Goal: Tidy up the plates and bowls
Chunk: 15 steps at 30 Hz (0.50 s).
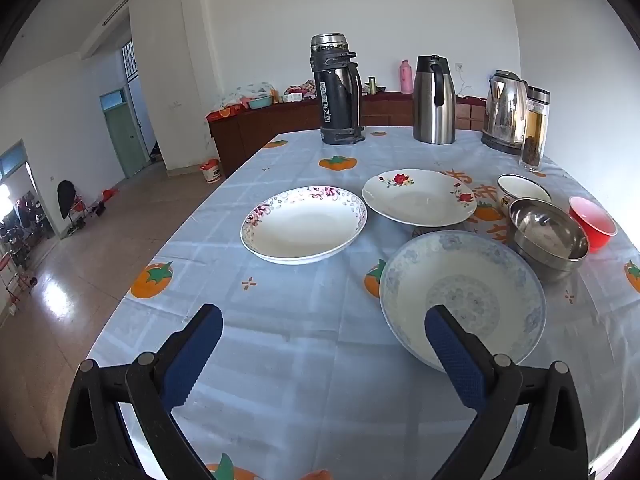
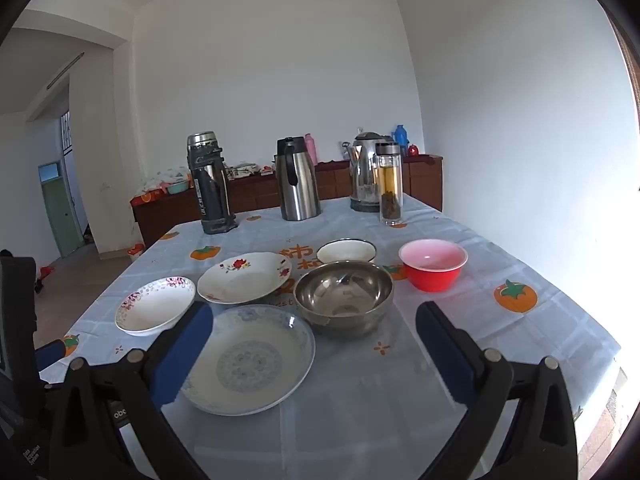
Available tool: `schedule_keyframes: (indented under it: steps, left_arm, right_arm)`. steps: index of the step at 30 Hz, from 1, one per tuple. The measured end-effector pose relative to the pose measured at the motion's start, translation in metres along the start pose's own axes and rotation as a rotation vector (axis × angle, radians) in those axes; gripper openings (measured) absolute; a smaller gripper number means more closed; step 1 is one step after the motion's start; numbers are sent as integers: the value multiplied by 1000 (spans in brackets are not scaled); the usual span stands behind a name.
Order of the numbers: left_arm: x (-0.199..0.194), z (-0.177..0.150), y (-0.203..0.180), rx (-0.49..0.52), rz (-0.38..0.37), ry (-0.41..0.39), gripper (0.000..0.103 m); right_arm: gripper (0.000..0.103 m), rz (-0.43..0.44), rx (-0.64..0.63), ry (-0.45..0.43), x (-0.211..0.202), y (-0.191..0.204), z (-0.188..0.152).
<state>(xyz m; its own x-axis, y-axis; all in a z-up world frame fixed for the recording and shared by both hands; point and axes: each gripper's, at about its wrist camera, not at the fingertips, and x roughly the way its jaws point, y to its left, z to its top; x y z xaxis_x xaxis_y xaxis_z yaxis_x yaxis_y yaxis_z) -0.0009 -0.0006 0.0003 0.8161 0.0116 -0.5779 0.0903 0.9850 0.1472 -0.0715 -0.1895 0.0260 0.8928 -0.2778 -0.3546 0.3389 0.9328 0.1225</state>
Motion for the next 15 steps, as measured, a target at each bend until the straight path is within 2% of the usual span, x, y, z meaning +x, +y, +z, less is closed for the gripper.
schedule_keyframes:
  steps: [2,3,6,15]
  left_arm:
    - [-1,-1,-1,1,10,1,103]
    - [8,-2,-4,3,2,29,103]
    - [8,-6,2,-22,-33,23,103]
    - [13,-13,-1,-4,-86,69,103]
  right_arm:
    - [103,-7,-5,7,2,0,0]
    - [103,-8,-6,7,3,-1,-1]
    - [103,-15,-8,12,4,-1,-2]
    - [103,-31,-20,57,10,-8,-12]
